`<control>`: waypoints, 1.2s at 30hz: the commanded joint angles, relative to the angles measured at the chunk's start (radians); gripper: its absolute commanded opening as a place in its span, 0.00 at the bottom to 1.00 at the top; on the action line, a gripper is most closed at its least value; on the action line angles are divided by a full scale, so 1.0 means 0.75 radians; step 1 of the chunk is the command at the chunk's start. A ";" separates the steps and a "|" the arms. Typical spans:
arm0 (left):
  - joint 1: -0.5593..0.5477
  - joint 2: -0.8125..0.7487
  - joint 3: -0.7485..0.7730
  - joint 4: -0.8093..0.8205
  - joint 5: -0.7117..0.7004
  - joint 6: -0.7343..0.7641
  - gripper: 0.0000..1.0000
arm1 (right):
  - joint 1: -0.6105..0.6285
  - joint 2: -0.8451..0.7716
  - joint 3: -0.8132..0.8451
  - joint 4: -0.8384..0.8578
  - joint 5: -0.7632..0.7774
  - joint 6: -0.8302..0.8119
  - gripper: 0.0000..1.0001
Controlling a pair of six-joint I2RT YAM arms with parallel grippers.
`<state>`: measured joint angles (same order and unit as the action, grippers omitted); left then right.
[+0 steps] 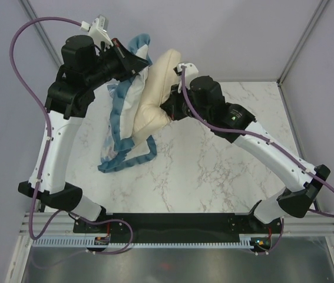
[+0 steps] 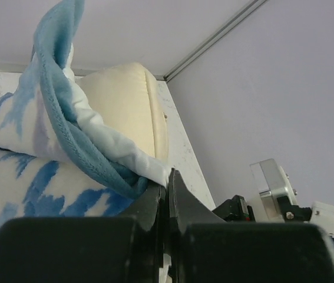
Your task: Put the pillow into the pillowcase
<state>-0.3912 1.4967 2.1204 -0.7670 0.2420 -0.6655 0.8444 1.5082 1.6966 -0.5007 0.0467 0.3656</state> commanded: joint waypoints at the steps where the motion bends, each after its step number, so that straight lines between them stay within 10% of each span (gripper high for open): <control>1: -0.084 0.058 0.144 0.301 0.170 -0.064 0.02 | -0.135 -0.092 0.114 -0.032 0.052 -0.058 0.00; 7: -0.355 0.401 0.571 0.345 0.160 -0.155 0.02 | -0.489 -0.180 0.366 -0.146 -0.048 -0.091 0.00; 12: -0.372 0.382 0.525 0.528 0.199 -0.268 0.02 | -0.531 -0.080 0.750 -0.261 -0.291 -0.111 0.00; 19: 0.034 -0.254 -0.687 0.781 0.246 -0.303 0.02 | -0.142 -0.006 0.420 -0.214 -0.248 -0.244 0.00; 26: 0.088 -0.466 -1.552 0.873 0.119 -0.127 0.02 | -0.036 0.000 -0.161 0.009 -0.255 -0.183 0.00; 31: 0.090 -0.470 -1.921 1.016 0.050 -0.099 0.02 | -0.011 -0.039 -0.301 0.025 -0.242 -0.177 0.48; 36: 0.090 -0.574 -2.001 0.998 -0.032 -0.043 0.02 | -0.042 -0.135 -0.305 -0.075 0.025 -0.177 0.64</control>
<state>-0.3229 1.1515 0.5968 -0.1555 0.2623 -0.7624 0.8383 1.5047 1.4357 -0.5819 -0.0624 0.2375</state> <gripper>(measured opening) 0.045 0.618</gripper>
